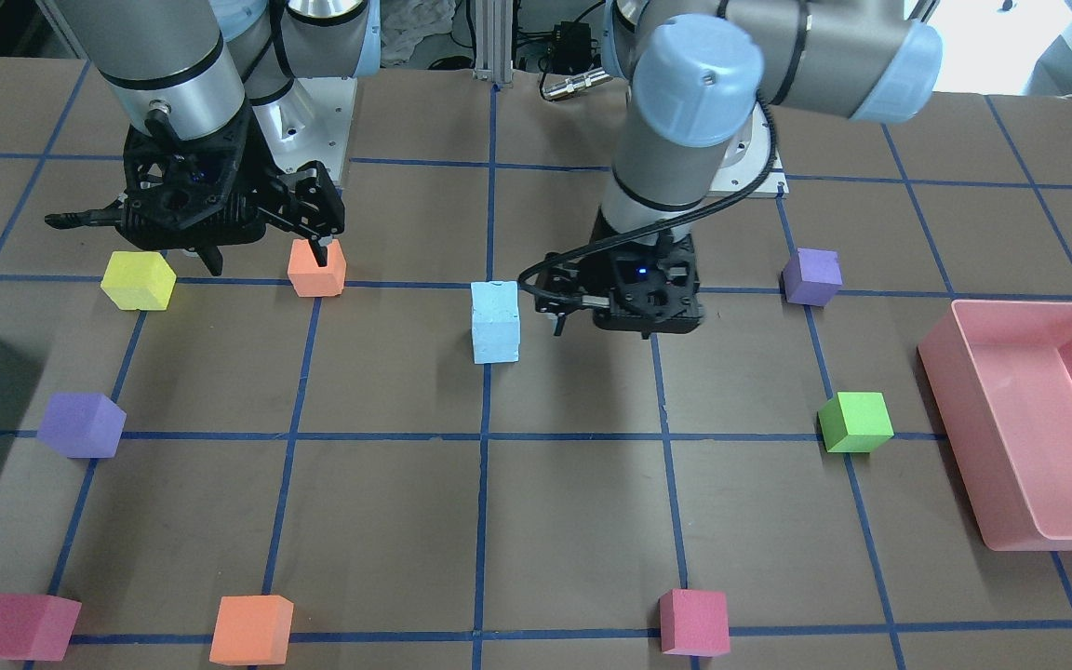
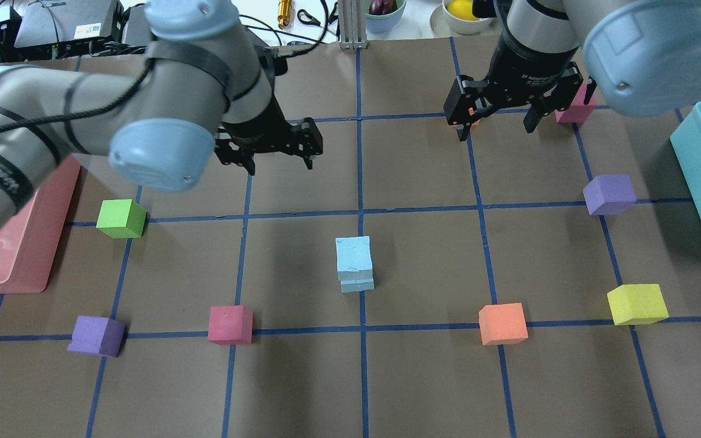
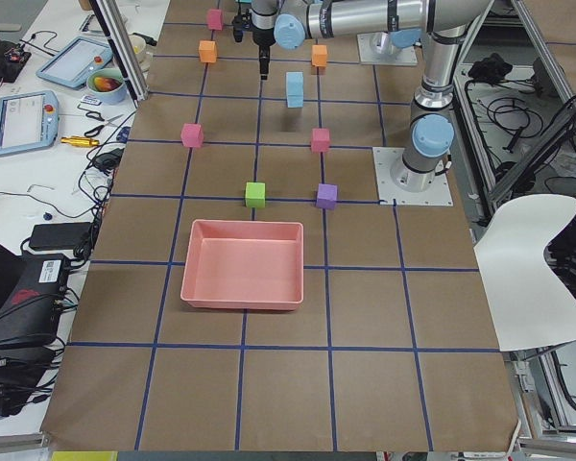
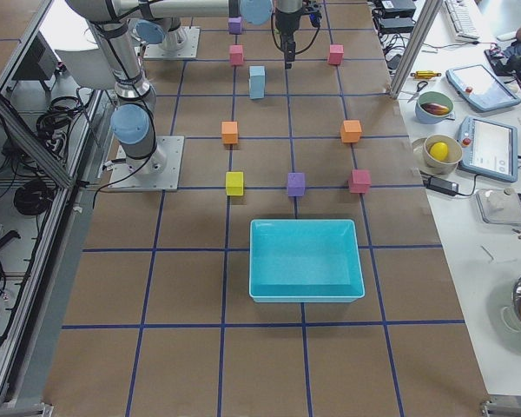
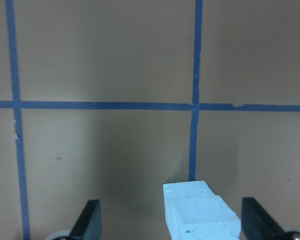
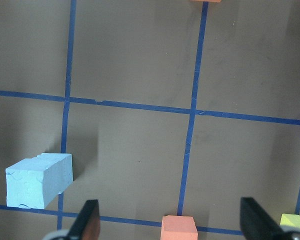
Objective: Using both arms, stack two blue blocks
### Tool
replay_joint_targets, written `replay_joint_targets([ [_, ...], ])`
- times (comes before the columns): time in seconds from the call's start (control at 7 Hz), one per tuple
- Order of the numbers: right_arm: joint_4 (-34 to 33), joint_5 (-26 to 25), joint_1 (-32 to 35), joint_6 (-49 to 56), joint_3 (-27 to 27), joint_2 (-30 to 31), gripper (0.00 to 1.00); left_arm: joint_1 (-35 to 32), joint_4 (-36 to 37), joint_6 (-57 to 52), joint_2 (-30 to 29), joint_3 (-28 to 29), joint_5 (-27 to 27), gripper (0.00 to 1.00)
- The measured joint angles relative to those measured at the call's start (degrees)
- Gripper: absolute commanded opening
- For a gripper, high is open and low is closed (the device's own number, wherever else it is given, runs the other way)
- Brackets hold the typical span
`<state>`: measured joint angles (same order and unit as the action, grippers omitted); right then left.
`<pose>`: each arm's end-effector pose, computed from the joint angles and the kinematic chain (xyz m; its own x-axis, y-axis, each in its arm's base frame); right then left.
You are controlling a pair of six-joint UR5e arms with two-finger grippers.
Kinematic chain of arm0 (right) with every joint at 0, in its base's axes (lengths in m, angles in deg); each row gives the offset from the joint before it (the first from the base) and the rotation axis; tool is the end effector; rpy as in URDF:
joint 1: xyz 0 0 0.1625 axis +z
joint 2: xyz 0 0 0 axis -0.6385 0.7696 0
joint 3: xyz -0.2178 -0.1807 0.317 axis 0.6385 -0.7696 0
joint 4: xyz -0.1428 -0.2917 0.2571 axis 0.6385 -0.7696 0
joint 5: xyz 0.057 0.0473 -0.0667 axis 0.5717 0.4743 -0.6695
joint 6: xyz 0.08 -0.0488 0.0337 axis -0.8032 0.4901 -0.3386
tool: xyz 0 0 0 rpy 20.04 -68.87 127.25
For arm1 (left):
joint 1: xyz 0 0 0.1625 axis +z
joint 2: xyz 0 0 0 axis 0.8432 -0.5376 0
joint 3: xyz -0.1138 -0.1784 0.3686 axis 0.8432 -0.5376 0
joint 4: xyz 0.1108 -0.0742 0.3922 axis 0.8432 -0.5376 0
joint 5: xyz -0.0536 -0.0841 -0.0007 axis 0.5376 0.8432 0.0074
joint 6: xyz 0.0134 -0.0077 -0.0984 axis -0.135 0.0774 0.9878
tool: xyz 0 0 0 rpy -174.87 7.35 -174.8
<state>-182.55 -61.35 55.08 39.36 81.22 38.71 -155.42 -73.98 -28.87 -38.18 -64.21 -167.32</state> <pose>0.1785 -0.5048 0.4803 -0.9935 -0.1107 -0.0256 -0.1098 0.9933 -0.0368 -0.2147 -0.5271 0.4097 -0.9972 -0.0061 0.0748 -0.0107 0.9981 -0.0603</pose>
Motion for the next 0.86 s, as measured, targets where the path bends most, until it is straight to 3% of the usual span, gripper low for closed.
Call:
replay_joint_targets([
  [0.43,0.01,0.25,0.10,0.14,0.07,0.00,1.00,7.67,-11.98,-7.67,4.09,8.90,-1.89,1.00],
  [0.86,-0.29,0.17,0.29,0.91,-0.11,-0.02,1.00,9.03,-15.17,-8.93,8.38,7.62,-2.59,1.00],
])
